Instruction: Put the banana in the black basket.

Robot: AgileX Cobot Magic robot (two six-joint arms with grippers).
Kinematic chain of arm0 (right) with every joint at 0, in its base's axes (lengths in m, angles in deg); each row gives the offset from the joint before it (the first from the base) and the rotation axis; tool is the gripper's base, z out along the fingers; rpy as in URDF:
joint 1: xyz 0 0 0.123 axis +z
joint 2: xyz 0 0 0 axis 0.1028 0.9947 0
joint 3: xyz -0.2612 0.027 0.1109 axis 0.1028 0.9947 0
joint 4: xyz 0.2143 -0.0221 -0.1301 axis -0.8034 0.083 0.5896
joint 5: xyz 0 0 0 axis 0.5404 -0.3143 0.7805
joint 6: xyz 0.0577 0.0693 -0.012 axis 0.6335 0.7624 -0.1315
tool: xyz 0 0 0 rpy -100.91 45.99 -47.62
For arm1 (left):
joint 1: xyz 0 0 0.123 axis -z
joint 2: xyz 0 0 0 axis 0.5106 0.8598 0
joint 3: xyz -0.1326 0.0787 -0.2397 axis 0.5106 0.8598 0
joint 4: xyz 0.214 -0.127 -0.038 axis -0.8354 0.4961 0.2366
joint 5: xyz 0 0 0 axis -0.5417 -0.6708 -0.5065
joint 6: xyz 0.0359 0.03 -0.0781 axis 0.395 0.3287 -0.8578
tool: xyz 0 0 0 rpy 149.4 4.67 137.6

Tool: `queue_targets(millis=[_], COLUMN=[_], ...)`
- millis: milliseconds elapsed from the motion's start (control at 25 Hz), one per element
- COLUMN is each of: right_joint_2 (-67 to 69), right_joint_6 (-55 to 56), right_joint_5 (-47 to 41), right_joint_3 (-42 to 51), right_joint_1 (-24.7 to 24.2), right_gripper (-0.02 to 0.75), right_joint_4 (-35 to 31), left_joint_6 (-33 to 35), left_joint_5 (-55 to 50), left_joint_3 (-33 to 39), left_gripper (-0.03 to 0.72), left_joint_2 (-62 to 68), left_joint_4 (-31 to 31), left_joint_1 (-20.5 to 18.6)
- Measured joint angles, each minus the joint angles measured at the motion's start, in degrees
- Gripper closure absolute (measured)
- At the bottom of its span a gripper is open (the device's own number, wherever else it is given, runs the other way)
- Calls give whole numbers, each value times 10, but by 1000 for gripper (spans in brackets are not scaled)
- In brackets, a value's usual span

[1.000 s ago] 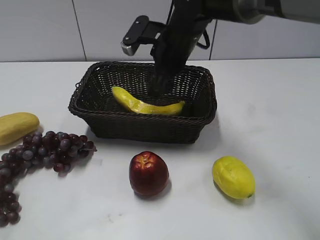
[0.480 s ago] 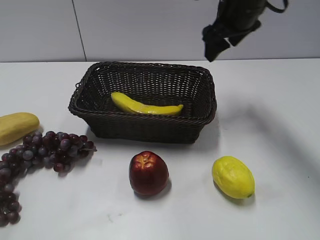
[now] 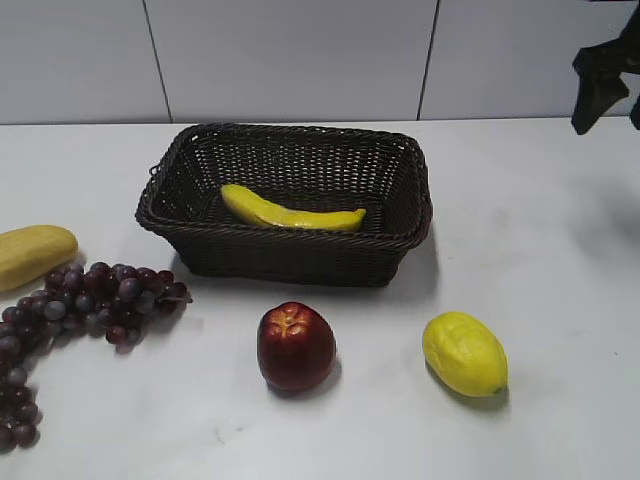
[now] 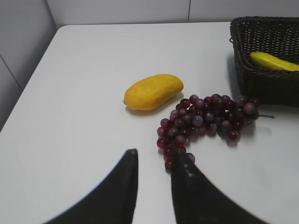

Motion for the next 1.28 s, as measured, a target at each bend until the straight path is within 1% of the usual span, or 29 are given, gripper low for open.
queue_targets(millis=[160, 360, 560, 800, 1120, 1280], right_joint_2=[-63, -186, -345, -503, -644, -720], right_joint_6=[1, 1, 0, -2, -10, -24], right_joint_5=[0, 6, 74, 126, 133, 131], right_joint_3=[80, 238, 412, 573, 708, 743], right_joint_1=[-7, -7, -7, -7, -7, -7], right_gripper=[164, 164, 165, 165, 165, 165], right_joint_4=[-5, -8, -8, -8, -8, -8], left_joint_6=[0, 0, 0, 0, 0, 0], left_joint_5=[0, 0, 0, 0, 0, 0], left_joint_3=[0, 0, 0, 0, 0, 0], left_gripper=[449, 449, 449, 449, 449, 449], left_joint_2=[0, 0, 0, 0, 0, 0], left_joint_4=[0, 0, 0, 0, 0, 0], left_joint_1=[0, 0, 0, 0, 0, 0])
